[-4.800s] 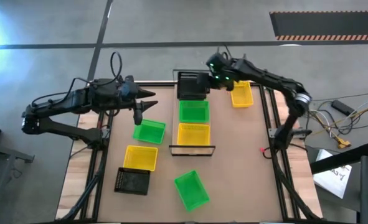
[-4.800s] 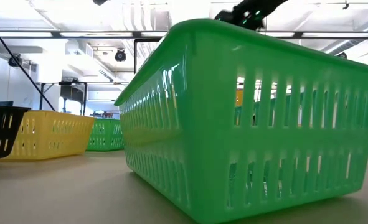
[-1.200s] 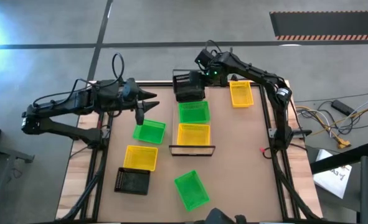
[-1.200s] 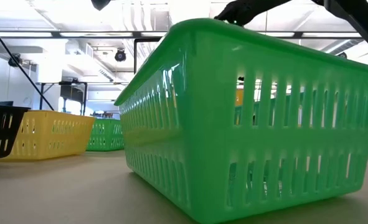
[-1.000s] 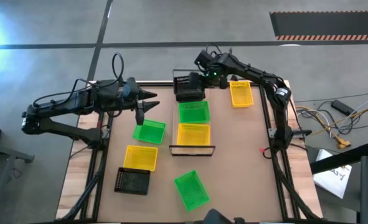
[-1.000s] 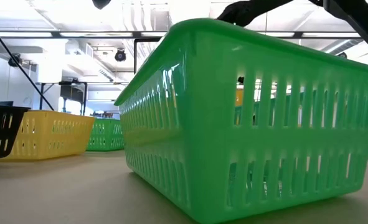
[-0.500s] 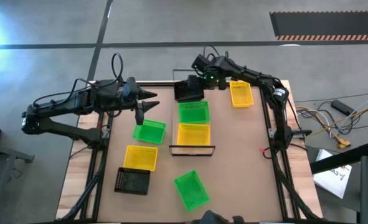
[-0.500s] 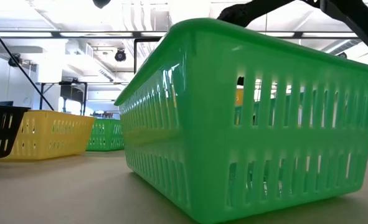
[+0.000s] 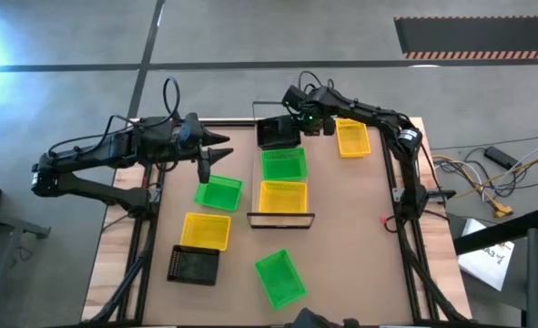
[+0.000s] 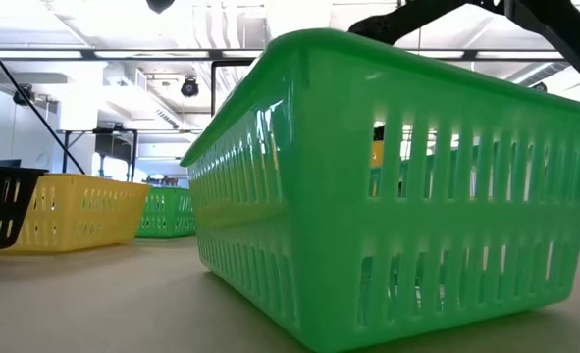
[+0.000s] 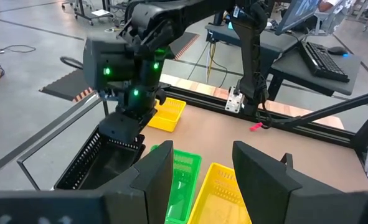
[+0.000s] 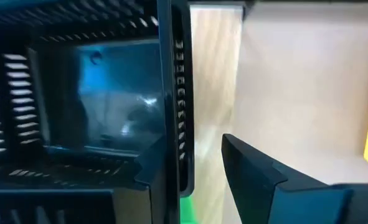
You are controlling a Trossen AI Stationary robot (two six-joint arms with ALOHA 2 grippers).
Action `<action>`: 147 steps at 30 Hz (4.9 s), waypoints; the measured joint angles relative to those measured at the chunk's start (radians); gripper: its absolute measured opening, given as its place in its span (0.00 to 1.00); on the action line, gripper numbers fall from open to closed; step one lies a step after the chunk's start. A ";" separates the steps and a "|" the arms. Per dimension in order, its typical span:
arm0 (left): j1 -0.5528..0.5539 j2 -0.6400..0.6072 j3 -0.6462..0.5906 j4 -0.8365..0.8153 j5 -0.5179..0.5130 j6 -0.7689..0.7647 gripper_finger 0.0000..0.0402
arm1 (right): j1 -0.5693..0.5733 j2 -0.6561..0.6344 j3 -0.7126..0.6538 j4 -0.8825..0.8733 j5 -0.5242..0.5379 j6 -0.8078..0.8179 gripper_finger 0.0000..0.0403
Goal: Stack baskets on shelf by color
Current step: Stack the right black bin on top of the black bin on the shelf, then stack the top green bin on top of the green bin on the shelf
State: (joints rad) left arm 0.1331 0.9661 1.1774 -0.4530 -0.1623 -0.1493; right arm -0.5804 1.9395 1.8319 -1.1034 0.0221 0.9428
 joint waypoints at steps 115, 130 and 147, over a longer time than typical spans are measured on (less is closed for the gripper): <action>0.262 0.424 0.147 -0.299 0.024 -0.852 0.00 | 0.203 -0.930 -0.728 0.310 0.119 -0.342 0.29; 0.258 0.628 0.232 -0.149 0.021 -0.828 0.00 | 0.167 -0.627 -0.497 0.433 -0.109 -0.250 0.63; 0.258 0.589 0.233 -0.104 0.008 -0.716 0.02 | 0.169 -0.294 -0.109 0.048 0.033 -0.305 0.25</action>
State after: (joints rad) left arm 0.3908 1.5552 1.4109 -0.5568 -0.1547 -0.8658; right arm -0.4112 1.6456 1.7231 -1.0553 0.0553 0.6377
